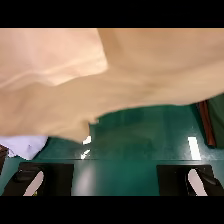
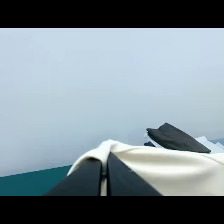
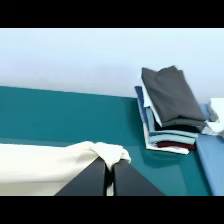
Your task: Fold the shirts.
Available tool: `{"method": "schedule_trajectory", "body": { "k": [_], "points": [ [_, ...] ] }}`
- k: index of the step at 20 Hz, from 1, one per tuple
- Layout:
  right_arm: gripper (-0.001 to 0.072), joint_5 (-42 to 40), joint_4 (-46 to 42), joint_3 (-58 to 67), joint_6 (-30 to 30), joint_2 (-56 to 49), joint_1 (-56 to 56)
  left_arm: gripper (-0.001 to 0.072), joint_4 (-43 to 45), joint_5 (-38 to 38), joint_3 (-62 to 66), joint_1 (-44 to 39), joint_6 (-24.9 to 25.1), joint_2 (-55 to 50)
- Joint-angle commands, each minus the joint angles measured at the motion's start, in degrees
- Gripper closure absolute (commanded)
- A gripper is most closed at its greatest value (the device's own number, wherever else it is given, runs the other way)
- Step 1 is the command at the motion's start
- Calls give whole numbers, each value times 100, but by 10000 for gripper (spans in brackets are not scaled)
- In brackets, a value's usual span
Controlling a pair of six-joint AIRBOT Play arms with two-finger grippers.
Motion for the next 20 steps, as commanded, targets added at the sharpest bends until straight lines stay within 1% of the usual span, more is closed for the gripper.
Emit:
{"method": "schedule_trajectory", "body": {
  "k": [1, 4, 7, 10, 11, 13, 15, 17, 20],
  "points": [
    [695, 463, -286, 761, 195, -450, -2, 685, 199, -330, 249, 4, -66, -297],
    [695, 981, -238, 763, 343, -1137, 20, 685, 234, -925, -188, 2, -59, -1012],
    [696, 1091, -332, 203, 356, -1902, 468, 684, 223, -1397, -909, 2, -9, -2009],
    [696, 1228, -608, -750, 527, -2796, 960, 684, 225, -1416, -1698, 2, 249, -3099],
    [695, 1209, -667, -1021, 573, -3117, 1045, 684, 229, -1353, -1895, 2, 247, -3467],
    [695, 1113, -638, -1394, 595, -3821, 1080, 683, 234, -1102, -2085, 2, 247, -4260],
    [695, 883, -584, -1453, 592, -4505, 1082, 684, 181, -535, -2083, 2, 293, -4964],
    [695, 363, -586, -1172, 573, -5123, 1088, 684, 83, 157, -2076, -52, 688, -5460],
    [695, -57, -588, -345, 546, -5796, 1213, 684, 101, 979, -1917, -81, 754, -5882]
  ]
}}
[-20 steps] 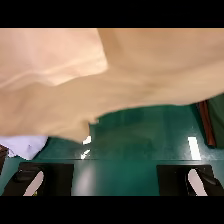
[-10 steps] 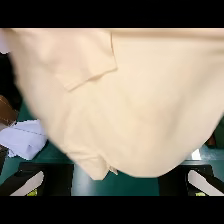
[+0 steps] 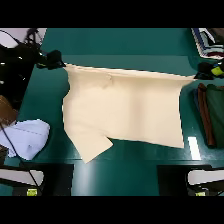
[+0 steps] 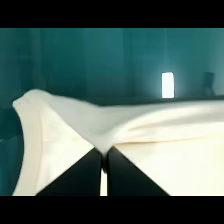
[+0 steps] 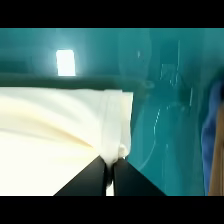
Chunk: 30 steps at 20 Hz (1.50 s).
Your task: Fold the shirts.
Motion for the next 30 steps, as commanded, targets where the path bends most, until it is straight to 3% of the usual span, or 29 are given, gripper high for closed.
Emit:
{"method": "schedule_trajectory", "body": {
  "k": [1, 3, 6, 9, 13, 17, 18, 19, 20, 24, 27, 30],
  "points": [
    [695, -518, -4, 769, -17, -831, 129, 684, -26, 1137, 74, -24, 179, -535],
    [695, -527, -4, 1213, -20, -981, 179, 684, -24, 1123, 179, -22, 216, -535],
    [695, -219, -15, 1279, -136, -868, 275, 684, 44, 31, 382, -17, 420, -531],
    [696, -269, -59, 339, -129, -376, 330, 684, 280, -892, 247, -35, 435, -531],
    [693, -826, 162, -1405, -127, 267, 382, 683, 409, -750, -529, -35, 428, -531],
    [692, -1062, 581, -2234, -127, 463, 378, 678, 422, -452, -1226, -17, 221, -531],
    [636, -1064, 640, -2308, -127, 496, 376, 466, 428, -461, -1263, -17, 208, -531],
    [386, -1049, 673, -2312, -127, 529, 367, 218, 413, -507, -1259, -17, 188, -527],
    [239, -1003, 741, -2312, -127, 601, 361, 210, 415, -599, -1255, -17, 101, -481],
    [273, -251, 769, -2396, -284, 1200, 66, 210, 507, -885, -1690, -17, 122, 295],
    [273, -81, 1228, -3045, -437, 1950, -269, 210, 898, -820, -3128, -17, 70, 1482],
    [273, -212, 1650, -3781, -579, 2664, -483, 210, 750, -776, -4782, -17, -2, 2719]
  ]
}}
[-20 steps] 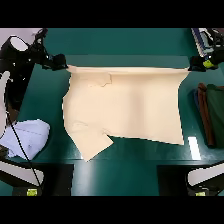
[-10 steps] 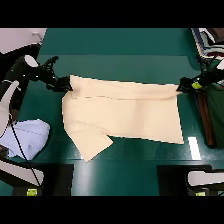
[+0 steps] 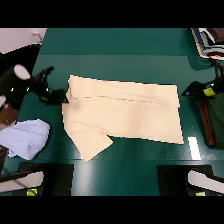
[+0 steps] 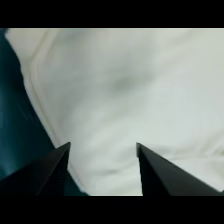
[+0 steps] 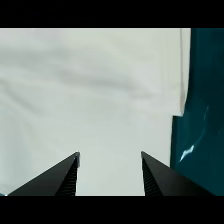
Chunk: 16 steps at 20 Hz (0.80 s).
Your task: Fold the shirts.
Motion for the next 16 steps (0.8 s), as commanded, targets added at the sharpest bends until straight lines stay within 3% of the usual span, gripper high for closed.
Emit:
{"method": "schedule_trajectory", "body": {
  "k": [1, 6, 12, 16],
  "points": [
    [273, -94, 479, -807, -149, 835, -229, 210, -74, 35, -1803, 0, -131, 1390],
    [274, -358, 595, -1410, -208, 1344, -225, 210, -599, 437, -3303, 0, -293, 2243],
    [273, -337, 595, -1410, -208, 1338, -225, 210, -1591, 1134, -3709, -7, 59, 2243],
    [273, -313, 592, -1410, -208, 1340, -225, 213, -1742, 1423, -3807, -7, 153, 2245]
  ]
}}
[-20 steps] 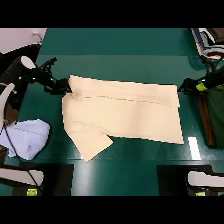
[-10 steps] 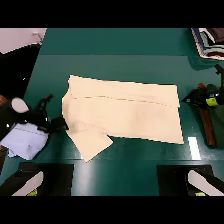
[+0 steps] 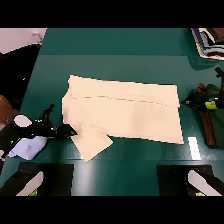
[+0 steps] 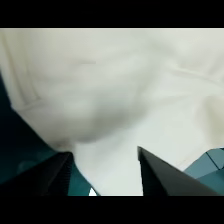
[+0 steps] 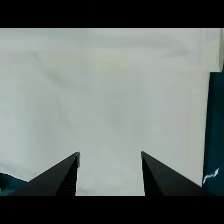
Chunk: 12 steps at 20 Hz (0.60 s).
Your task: Fold the shirts.
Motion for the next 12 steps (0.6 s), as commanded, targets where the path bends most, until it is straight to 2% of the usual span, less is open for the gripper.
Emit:
{"method": "schedule_trajectory", "body": {
  "k": [1, 2, 3, 5, 8, 10, 12],
  "points": [
    [273, 59, 2, -9, -2, 13, 2, 362, -184, 295, -87, -2, 90, 9],
    [273, 138, -42, -9, -2, 13, -22, 625, -186, 249, -44, 0, 140, 9],
    [273, 262, -61, -11, -2, 13, -94, 685, -179, 197, 22, -2, 195, 33],
    [273, 564, -153, -15, -2, 11, -382, 685, -138, -28, 221, -2, 192, 114],
    [273, 1141, -1246, -330, 33, 59, -876, 686, -74, -330, 481, -2, 190, 470],
    [269, 1156, -1569, -981, 46, 138, -1329, 684, -74, -520, 566, -2, 203, 535],
    [268, 940, -1464, -1679, 46, 133, -1720, 684, -72, -549, 568, -2, 280, 533]
  ]
}}
